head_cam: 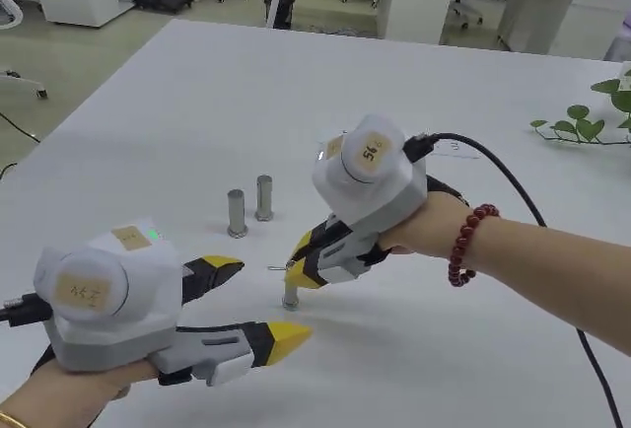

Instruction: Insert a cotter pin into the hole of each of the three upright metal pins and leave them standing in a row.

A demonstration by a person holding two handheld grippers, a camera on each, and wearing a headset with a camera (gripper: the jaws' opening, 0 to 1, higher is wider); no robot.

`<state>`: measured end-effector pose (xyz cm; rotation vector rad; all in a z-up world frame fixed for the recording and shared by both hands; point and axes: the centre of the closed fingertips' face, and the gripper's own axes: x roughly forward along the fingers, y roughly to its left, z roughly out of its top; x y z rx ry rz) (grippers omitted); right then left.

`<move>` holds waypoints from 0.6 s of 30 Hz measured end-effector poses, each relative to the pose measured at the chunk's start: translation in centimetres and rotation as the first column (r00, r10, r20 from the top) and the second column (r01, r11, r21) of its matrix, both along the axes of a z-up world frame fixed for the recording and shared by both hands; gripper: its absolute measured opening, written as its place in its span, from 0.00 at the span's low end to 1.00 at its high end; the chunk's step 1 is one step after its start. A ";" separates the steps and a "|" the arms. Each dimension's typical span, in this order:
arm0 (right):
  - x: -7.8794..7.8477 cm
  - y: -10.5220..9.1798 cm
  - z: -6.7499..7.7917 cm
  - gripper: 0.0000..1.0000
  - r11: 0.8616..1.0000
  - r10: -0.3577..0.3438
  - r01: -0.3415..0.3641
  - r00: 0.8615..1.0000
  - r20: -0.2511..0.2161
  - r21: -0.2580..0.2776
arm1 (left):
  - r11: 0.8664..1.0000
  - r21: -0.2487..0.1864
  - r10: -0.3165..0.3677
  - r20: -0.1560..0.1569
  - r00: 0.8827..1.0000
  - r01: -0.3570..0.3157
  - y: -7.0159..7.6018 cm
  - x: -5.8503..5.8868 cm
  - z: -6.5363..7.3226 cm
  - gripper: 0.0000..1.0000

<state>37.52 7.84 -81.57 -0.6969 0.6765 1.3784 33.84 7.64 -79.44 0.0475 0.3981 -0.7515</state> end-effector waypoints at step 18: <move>0.9 1.2 -0.4 0.10 1.000 -0.017 0.017 0.999 -0.027 0.001 | 1.000 -0.005 0.026 -0.026 0.999 -0.026 1.0 -0.7 -0.1 0.70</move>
